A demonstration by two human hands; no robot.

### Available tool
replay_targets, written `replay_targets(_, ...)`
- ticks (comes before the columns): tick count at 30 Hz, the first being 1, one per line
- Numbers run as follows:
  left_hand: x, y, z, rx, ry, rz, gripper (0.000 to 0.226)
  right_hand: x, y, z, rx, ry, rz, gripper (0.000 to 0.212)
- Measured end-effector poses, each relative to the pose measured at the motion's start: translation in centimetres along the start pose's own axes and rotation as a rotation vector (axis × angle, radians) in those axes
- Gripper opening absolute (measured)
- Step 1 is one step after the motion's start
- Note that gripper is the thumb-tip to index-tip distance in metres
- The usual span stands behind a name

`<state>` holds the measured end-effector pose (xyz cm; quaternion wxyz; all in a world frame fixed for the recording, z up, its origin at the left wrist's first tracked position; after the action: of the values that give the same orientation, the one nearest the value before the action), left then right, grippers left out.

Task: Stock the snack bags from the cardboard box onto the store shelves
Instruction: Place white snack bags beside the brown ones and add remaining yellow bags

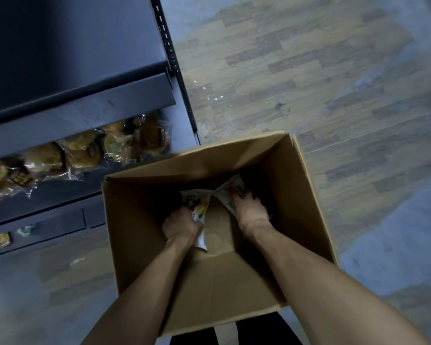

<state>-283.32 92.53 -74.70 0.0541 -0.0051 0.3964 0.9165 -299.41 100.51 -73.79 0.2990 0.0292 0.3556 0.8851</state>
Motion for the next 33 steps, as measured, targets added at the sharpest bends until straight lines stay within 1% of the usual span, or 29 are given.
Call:
replay_targets(4,1.6,0.7,1.2,0.086,-0.136,-0.090,0.031,1.1,1.0,0.6,0.050,-0.009,-0.047,0.056)
replay_targets(6,2.2,0.5,1.4,0.120,-0.199,-0.112,0.027,1.2,1.7,0.8,0.078,-0.005,-0.078,0.050)
replay_targets(10,2.3,0.8,1.9,0.178,-0.326,-0.172,0.027,1.1,3.6,1.5,0.162,0.000,-0.112,0.033)
replay_targets(13,2.5,1.2,2.3,0.212,-0.460,-0.257,0.027,0.8,5.0,2.2,0.202,0.027,-0.107,0.030)
replay_targets(15,3.4,1.3,2.5,0.218,-0.632,-0.320,0.026,0.7,5.6,2.2,0.236,0.042,-0.099,0.031)
replay_targets(16,3.8,1.3,2.4,0.211,-0.706,-0.308,0.023,0.7,5.7,2.1,0.244,0.045,-0.089,0.033)
replay_targets(17,3.9,1.1,2.3,0.183,-0.745,-0.286,0.021,0.7,5.6,2.0,0.247,0.052,-0.073,0.035)
replay_targets(19,3.8,0.6,2.2,0.131,-0.779,-0.220,0.021,0.7,5.2,1.7,0.225,0.059,-0.035,0.036)
replay_targets(21,3.4,0.8,2.7,0.142,-0.713,-0.146,0.030,0.9,4.6,1.2,0.165,0.039,-0.015,0.037)
replay_targets(23,2.8,1.2,2.8,0.153,-0.554,-0.153,0.051,1.1,3.8,0.6,0.104,0.015,-0.006,0.041)
replay_targets(24,2.5,1.4,2.7,0.158,-0.468,-0.139,0.056,1.1,3.2,0.3,0.080,0.012,-0.008,0.044)
replay_targets(25,2.3,1.7,2.5,0.153,-0.386,-0.116,0.056,1.0,2.6,0.0,0.058,0.013,-0.021,0.049)
replay_targets(27,2.1,1.5,2.0,0.094,-0.254,-0.054,0.053,0.7,1.2,-0.5,0.002,-0.008,-0.087,0.069)
replay_targets(29,2.3,0.7,1.5,0.013,-0.157,-0.034,0.061,0.8,-0.3,-0.8,-0.059,-0.056,-0.122,0.086)
replay_targets(31,2.7,-0.4,1.2,-0.026,-0.087,-0.050,0.072,0.9,-1.5,-1.1,-0.090,-0.087,-0.105,0.095)
replay_targets(33,3.4,-1.7,1.0,-0.039,-0.065,-0.083,0.075,1.2,-2.2,-1.6,-0.098,-0.090,-0.077,0.098)
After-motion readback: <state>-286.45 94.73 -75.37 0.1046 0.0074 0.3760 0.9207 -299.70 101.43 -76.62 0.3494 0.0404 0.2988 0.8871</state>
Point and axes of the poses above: each hand's wrist, its own z-axis away from the middle knuckle, its own y-axis out of the back of the hand, x = y × z, the point moved 5 cm from there along -z, towards the middle knuckle, and after that the axes turned 4 degrees about y, right-handed, at the moved point
